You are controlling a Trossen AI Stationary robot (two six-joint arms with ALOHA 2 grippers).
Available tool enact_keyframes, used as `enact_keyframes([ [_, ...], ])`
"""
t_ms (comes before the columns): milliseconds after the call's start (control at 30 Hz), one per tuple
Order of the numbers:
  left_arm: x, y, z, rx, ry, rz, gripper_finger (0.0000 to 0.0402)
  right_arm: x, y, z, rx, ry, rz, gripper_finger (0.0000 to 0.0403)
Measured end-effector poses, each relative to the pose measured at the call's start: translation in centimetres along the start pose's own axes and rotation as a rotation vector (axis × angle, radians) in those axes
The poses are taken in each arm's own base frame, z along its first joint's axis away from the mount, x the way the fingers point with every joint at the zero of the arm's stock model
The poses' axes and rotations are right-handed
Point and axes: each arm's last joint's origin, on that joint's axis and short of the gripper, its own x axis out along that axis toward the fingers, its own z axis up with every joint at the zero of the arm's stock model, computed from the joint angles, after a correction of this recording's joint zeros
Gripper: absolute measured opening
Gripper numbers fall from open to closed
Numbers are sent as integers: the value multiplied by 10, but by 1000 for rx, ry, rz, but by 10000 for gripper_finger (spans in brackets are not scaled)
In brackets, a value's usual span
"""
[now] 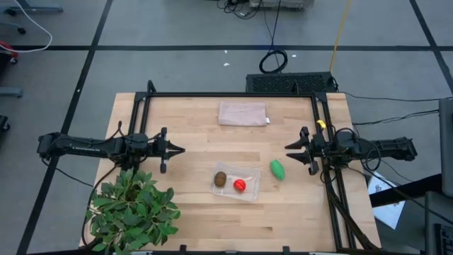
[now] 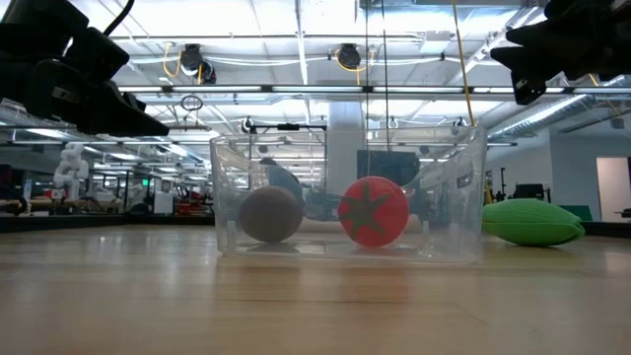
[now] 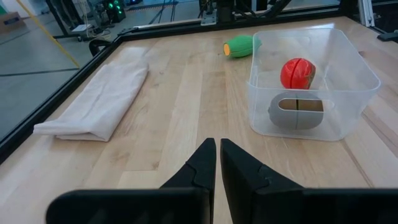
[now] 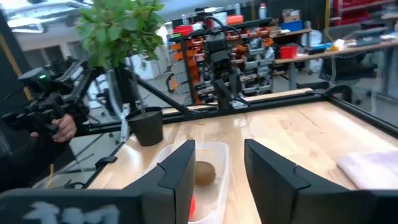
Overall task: Pick and placing Produce into tupperware
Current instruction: Put the green corn into the transparent bin
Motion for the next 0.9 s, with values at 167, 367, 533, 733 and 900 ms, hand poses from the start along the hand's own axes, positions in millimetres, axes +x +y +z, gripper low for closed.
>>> enact_keyframes([
  [167,0,0,0,0,0,0,28,4,-1,-2,37,26,-19,169],
  [367,0,0,0,0,0,0,28,13,-1,1,92,80,-36,232],
  [533,0,0,0,-3,-1,0,28,25,2,12,87,148,-53,262],
  [733,0,0,0,-4,-1,0,28,35,2,30,93,336,-213,272],
  [900,0,0,0,0,0,0,28,46,5,55,121,466,-302,275],
])
